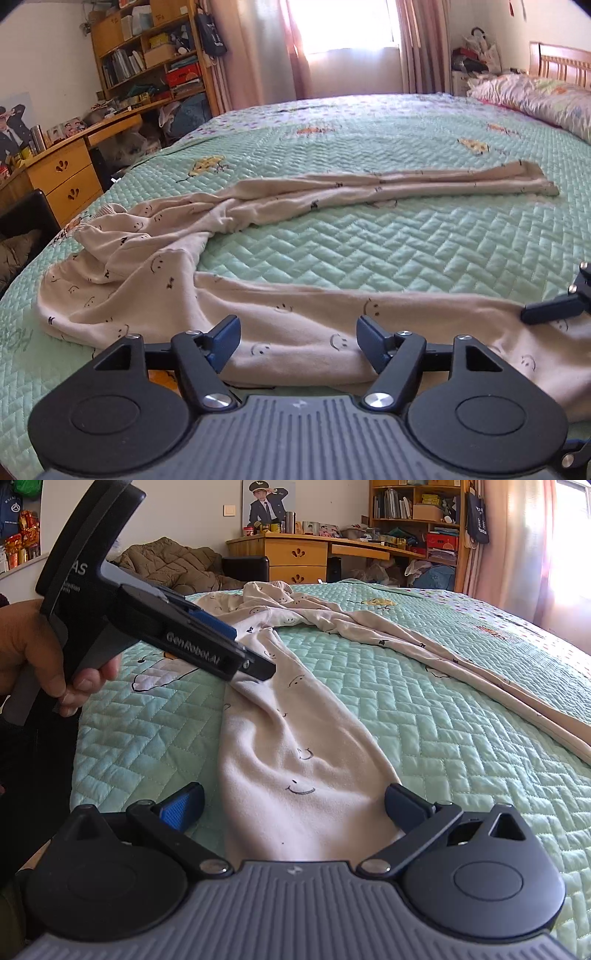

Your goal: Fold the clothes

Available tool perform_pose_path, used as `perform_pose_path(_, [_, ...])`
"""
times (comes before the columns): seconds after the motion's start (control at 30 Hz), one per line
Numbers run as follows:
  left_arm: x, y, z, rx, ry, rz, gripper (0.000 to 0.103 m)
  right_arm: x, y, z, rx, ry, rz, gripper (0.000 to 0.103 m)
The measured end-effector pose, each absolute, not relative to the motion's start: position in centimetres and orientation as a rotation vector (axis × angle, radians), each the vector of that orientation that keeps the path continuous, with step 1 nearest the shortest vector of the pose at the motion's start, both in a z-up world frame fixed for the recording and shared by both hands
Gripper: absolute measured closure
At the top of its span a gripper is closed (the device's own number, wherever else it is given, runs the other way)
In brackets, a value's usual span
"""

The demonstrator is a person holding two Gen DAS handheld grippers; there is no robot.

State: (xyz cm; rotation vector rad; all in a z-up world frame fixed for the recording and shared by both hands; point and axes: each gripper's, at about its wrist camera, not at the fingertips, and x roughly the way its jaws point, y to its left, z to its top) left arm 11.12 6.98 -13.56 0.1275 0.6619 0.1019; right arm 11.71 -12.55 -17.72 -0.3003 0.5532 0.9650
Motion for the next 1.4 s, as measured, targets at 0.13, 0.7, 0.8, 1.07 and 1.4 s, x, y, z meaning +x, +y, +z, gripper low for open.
perform_pose_path(0.13, [10.9, 7.5, -12.7, 0.100, 0.647, 0.090, 0.030, 11.7, -12.6, -17.7, -0.299, 0.554, 0.965, 0.000])
perform_pose_path(0.7, [10.9, 9.2, -12.6, 0.030, 0.664, 0.041, 0.020, 12.0, -12.3, -17.4, -0.282, 0.590, 0.944, 0.000])
perform_pose_path(0.8, [10.5, 9.9, -12.1, -0.002, 0.656, 0.039, 0.020, 12.0, -12.2, -17.1, -0.271, 0.620, 0.927, 0.000])
perform_pose_path(1.07, [9.3, 12.4, -11.3, -0.101, 0.641, 0.039, 0.018, 12.1, -18.1, -15.9, 0.539, 0.802, 0.800, 0.000])
perform_pose_path(1.4, [8.1, 16.2, -9.0, -0.367, 0.565, 0.018, 0.010, 8.7, -24.5, -12.6, 0.826, 0.634, 0.418, 0.000])
